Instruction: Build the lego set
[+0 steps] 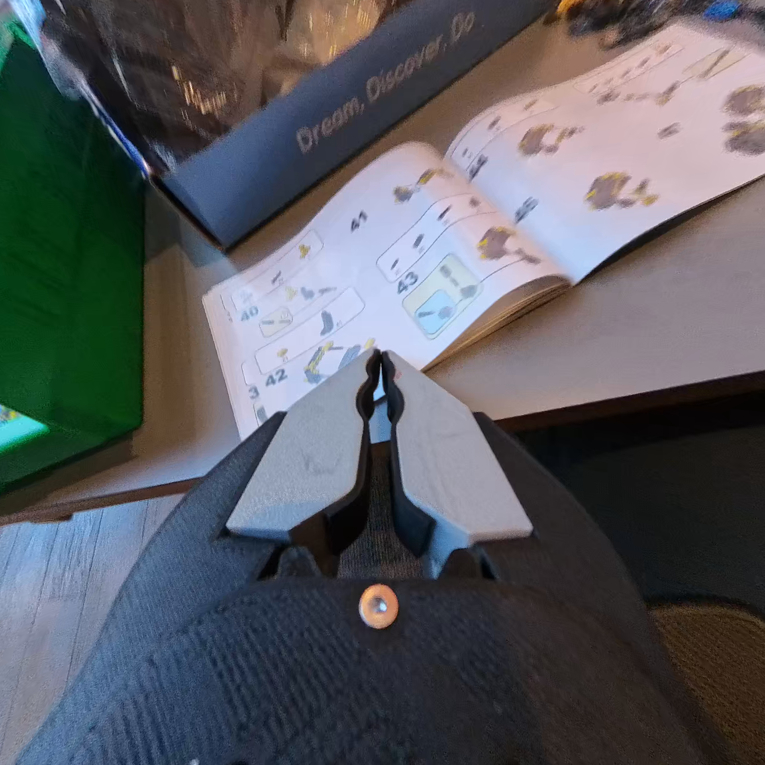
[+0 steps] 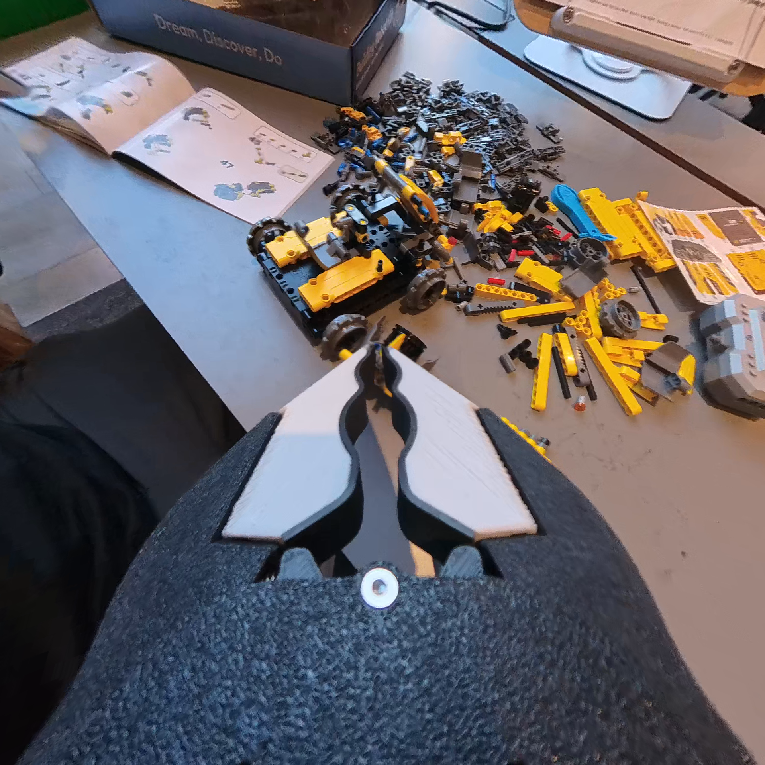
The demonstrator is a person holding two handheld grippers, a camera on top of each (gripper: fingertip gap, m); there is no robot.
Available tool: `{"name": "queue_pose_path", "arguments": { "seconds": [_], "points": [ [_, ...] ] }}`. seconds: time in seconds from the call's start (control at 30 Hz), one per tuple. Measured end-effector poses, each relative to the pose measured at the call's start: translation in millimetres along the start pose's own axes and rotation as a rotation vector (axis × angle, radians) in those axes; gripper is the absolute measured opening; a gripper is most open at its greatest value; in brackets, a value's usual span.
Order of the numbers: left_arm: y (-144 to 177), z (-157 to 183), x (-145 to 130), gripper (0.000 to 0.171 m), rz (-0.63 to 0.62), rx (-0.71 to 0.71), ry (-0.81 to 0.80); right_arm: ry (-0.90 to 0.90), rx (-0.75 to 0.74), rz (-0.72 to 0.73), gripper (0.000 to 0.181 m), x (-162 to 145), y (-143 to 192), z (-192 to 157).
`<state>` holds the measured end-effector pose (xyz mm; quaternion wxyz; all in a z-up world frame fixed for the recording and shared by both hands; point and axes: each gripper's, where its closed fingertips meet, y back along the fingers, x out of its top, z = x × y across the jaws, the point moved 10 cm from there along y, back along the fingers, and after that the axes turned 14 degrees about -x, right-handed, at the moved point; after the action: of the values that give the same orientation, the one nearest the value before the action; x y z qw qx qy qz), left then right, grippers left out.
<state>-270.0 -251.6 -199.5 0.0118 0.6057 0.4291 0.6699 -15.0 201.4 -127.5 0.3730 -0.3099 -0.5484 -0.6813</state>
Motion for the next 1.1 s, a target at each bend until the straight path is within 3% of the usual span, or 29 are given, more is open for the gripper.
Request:
{"name": "queue_pose_path", "arguments": {
  "seconds": [0.03, 0.17, 0.27, 0.37, 0.43, 0.53, 0.6, 0.7, 0.8, 0.9, 1.1],
  "points": [
    [8, 5, 6, 0.0, 0.042, -0.013, -0.023, -0.018, -0.019, 0.003, 0.005, -2, 1, 4],
    [33, 27, 41, 0.036, 0.149, -0.099, -0.057, -0.118, -0.099, 0.04, 0.019, -11, 6, 27],
    [35, 60, 69, 0.045, 0.193, -0.204, -0.105, -0.145, -0.197, 0.08, 0.017, -24, 8, 44],
    [15, 122, 91, 0.046, 0.244, -0.478, -0.15, -0.204, -0.219, 0.094, 0.015, -39, 6, 56],
    [-6, 167, 100, 0.04, 0.267, -0.632, -0.273, -0.251, -0.224, 0.09, 0.015, -48, 4, 63],
    [-42, 210, 114, 0.042, 0.241, -0.675, -0.46, -0.286, -0.214, 0.064, 0.016, -52, 1, 74],
    [-55, 228, 123, 0.047, 0.209, -0.754, -0.44, -0.269, -0.219, 0.041, 0.016, -49, -1, 79],
    [-59, 235, 114, 0.051, 0.221, -0.88, -0.366, -0.184, -0.231, -0.023, 0.02, -37, -7, 82],
    [-57, 223, 100, 0.054, 0.257, -0.888, -0.371, -0.142, -0.218, -0.073, 0.029, -20, -21, 80],
    [-59, 213, 104, 0.056, 0.28, -0.939, -0.328, -0.145, -0.171, -0.106, 0.039, 1, -46, 73],
    [-71, 192, 104, 0.059, 0.259, -0.985, -0.233, -0.163, -0.061, -0.068, 0.045, 26, -91, 48]
  ]
}}
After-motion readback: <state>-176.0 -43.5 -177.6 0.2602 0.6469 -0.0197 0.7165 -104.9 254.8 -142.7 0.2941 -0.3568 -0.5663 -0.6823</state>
